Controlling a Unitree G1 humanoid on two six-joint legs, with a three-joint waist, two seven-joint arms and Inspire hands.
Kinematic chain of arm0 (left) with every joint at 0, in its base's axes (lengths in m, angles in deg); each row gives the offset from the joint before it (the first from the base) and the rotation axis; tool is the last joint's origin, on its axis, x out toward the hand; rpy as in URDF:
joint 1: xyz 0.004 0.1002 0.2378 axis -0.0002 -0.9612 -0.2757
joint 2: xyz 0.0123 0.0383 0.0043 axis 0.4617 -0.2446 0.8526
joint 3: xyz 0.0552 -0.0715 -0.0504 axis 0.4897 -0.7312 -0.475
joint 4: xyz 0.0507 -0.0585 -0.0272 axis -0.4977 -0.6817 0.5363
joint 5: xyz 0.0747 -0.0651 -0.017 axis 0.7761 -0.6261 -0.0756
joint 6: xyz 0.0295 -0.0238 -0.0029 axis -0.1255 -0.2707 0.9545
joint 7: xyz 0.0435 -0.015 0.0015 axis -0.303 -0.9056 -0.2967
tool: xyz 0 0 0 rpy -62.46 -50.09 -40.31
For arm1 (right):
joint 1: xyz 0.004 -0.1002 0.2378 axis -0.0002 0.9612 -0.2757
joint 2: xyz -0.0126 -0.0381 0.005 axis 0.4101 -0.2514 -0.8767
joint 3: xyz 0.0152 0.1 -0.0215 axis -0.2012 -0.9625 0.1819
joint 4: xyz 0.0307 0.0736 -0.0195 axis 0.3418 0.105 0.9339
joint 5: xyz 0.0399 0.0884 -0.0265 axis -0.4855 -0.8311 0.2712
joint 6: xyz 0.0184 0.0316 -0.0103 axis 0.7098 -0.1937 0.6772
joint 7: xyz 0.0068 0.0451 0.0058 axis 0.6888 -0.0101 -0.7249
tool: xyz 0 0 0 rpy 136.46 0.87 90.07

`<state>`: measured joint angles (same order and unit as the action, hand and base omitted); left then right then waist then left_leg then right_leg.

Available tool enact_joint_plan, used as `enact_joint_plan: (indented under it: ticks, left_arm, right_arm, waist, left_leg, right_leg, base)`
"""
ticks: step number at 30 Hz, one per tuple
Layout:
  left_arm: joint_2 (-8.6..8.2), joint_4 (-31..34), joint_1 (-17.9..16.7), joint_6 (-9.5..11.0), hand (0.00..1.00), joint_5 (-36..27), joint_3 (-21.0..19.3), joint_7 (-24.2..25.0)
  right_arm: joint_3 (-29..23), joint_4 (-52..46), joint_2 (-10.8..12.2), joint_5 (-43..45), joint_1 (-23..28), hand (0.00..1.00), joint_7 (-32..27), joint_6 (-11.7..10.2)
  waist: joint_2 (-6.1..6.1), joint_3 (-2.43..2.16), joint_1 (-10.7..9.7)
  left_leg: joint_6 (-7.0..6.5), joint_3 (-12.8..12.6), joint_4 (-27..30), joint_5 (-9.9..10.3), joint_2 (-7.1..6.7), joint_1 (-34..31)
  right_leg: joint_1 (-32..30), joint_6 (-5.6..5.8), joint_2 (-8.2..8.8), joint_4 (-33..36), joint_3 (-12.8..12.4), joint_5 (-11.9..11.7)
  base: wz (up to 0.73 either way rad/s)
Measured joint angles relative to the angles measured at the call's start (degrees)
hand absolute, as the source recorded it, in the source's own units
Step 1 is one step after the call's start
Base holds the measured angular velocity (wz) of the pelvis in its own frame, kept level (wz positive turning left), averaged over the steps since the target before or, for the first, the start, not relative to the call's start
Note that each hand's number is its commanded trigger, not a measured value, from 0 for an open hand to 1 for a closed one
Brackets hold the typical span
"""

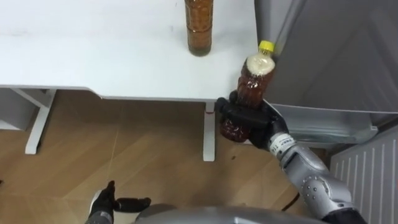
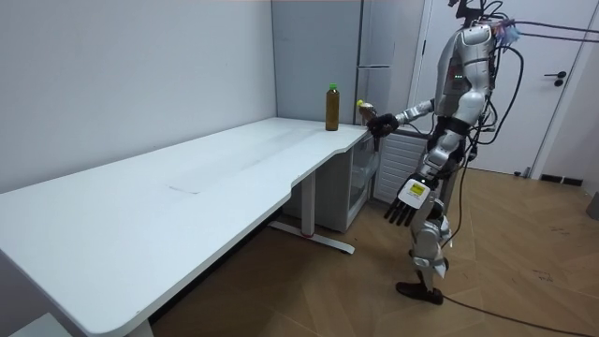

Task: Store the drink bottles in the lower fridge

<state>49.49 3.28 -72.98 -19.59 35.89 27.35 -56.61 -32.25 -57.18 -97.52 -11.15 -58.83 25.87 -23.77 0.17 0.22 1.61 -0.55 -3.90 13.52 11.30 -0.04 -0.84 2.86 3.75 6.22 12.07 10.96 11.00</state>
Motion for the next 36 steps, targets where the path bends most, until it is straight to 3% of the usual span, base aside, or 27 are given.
enact_joint_plan:
  ticks: [4, 10, 26, 36]
  left_arm:
    - [0.05, -1.83, 1.37, 0.59, 0.00, -0.05, -0.04, -0.47]
    - [0.07, -2.62, 0.93, 0.86, 0.00, 0.41, -2.98, 0.88]
    - [-0.70, -2.25, 1.17, 0.99, 0.00, 2.39, -3.76, 0.15]
    - [-1.25, -2.23, 0.91, 1.94, 0.00, 6.80, -4.03, -1.18]
  right_arm:
    - [-0.01, 2.44, 0.03, -1.29, -3.08, 1.00, -1.17, -0.01]
    - [-0.21, 2.56, 0.03, -2.55, -4.50, 1.00, -3.06, -0.02]
    - [-0.18, 0.04, 0.02, -2.18, -1.67, 1.00, -3.51, -0.03]
    - [-0.20, -1.81, 0.26, 8.95, 0.09, 1.00, -4.76, -0.48]
  waist:
    - [0.83, 0.02, -0.17]
    - [0.98, -0.01, -1.07]
    - [0.99, -0.10, -1.52]
    - [1.00, -0.10, -2.62]
  left_leg:
    - [-0.45, 0.08, 0.07, -0.83, -0.45, -1.97]
    - [-0.88, 0.75, 1.23, -1.12, -0.62, -4.92]
    - [-1.09, 0.45, 0.02, -1.25, -0.72, -3.31]
    - [-1.11, -1.54, -1.87, -1.25, -0.61, -1.07]
  right_leg:
    - [-2.03, 0.14, 0.61, 1.23, 0.04, -0.07]
    - [-4.24, 0.37, 0.80, 1.51, 0.54, -0.99]
    - [-3.61, 0.52, 0.83, 1.54, 0.04, -1.47]
    - [-3.31, 0.53, 0.87, 1.48, -1.43, -1.47]
  base:
    - [0.05]
    - [0.07]
    - [0.00]
    - [-0.10]
